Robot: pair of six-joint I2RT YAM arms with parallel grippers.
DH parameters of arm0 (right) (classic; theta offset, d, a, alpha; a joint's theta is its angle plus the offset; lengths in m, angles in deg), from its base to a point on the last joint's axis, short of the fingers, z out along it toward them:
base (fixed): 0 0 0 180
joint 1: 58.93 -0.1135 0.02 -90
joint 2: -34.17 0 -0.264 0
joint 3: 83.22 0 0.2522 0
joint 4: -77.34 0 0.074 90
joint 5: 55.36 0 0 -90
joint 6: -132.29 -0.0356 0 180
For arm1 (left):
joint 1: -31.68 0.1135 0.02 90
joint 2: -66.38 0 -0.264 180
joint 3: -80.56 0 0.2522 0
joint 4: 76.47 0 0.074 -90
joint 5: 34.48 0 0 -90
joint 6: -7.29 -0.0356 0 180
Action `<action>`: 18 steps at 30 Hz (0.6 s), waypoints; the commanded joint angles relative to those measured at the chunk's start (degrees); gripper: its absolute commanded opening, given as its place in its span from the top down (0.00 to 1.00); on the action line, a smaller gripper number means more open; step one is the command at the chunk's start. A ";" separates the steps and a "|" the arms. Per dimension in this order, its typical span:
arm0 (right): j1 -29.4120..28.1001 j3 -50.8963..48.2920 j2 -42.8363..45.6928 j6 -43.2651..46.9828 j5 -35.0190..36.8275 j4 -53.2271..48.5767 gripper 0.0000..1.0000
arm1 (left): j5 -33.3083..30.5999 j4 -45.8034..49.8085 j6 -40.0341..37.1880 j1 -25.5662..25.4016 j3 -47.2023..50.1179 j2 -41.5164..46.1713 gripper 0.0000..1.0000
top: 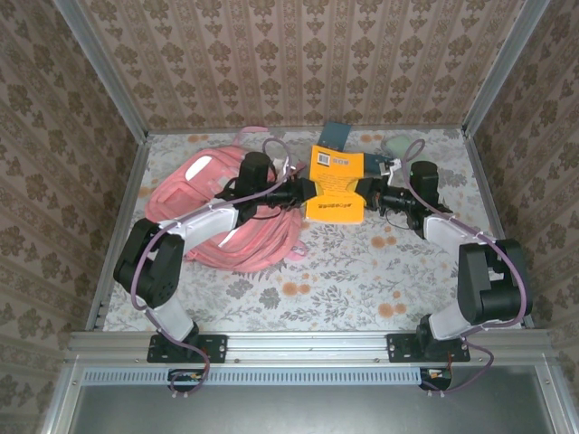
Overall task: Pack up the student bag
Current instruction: Pass the book, then open the student bag at the middle-left of the table.
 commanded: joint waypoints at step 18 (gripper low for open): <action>-1.47 -0.96 5.34 8.48 5.74 -12.61 1.00 | -39.39 47.79 -40.53 3.23 -2.92 9.80 0.49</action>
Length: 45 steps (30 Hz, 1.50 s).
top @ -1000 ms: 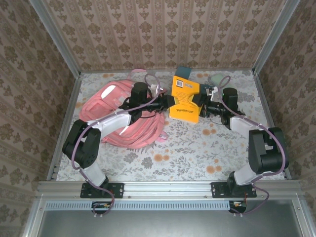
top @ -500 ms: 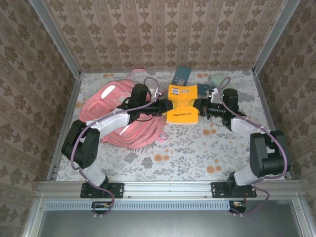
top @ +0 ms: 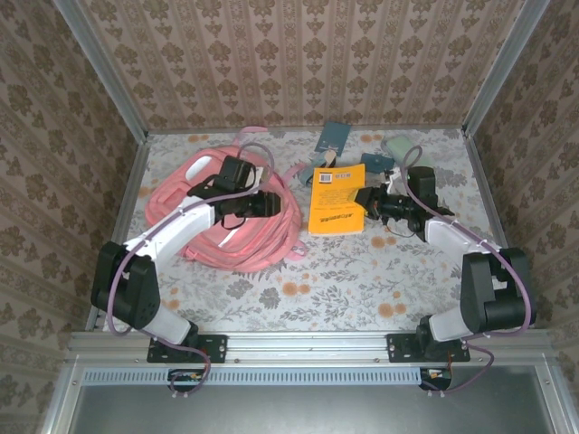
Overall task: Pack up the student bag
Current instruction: Open the student bag at the middle-left of the table, then place the book in the student bag.
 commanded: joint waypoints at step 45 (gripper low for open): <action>-15.50 -1.02 -1.81 -12.20 12.52 15.56 1.00 | -22.90 18.76 -14.45 -4.27 -19.14 1.54 1.00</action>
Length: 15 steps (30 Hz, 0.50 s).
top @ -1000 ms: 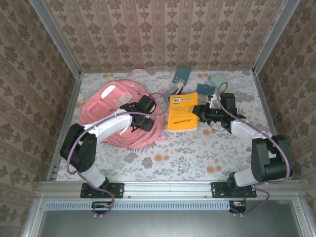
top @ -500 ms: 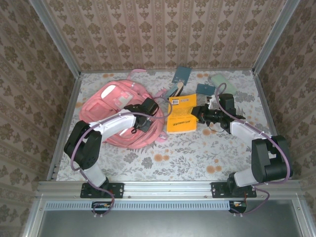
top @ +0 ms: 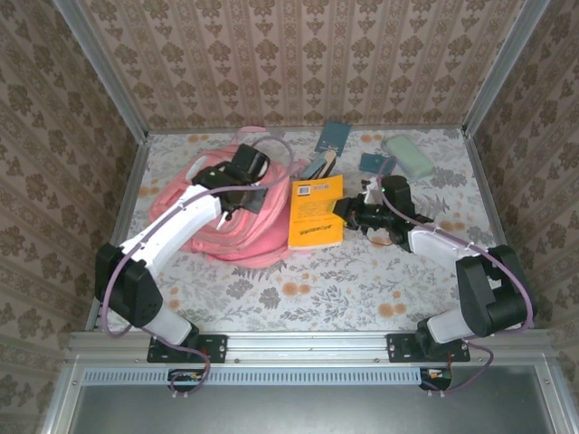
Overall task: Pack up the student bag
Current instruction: Place the book in the student bag.
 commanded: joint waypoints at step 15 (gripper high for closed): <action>-15.08 18.68 -21.91 -15.74 23.79 22.54 1.00 | 21.66 -1.84 8.45 7.69 -8.93 4.73 1.00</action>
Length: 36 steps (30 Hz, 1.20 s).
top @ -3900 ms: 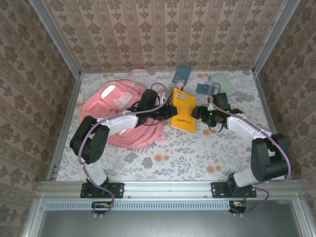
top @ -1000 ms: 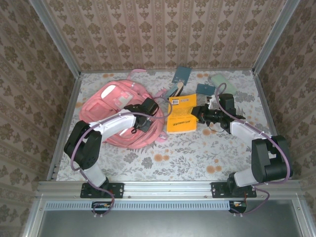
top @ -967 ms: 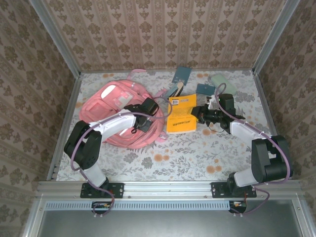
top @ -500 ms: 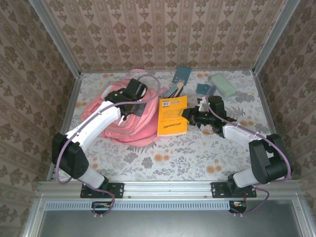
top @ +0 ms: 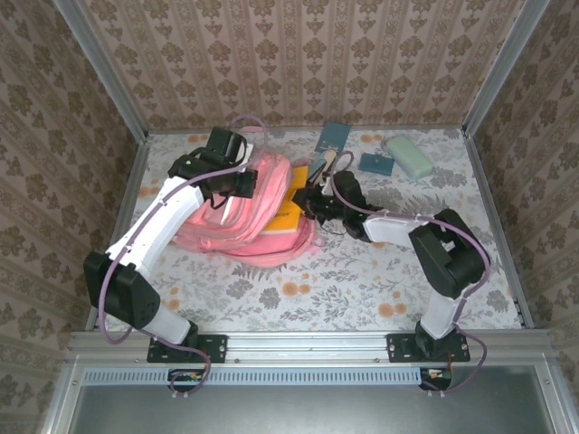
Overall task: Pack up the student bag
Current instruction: Place the book in the student bag.
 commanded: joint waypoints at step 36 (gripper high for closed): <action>-7.04 25.59 -11.02 6.06 12.17 -20.24 0.32 | 12.48 -4.78 4.26 7.27 -0.57 5.22 1.00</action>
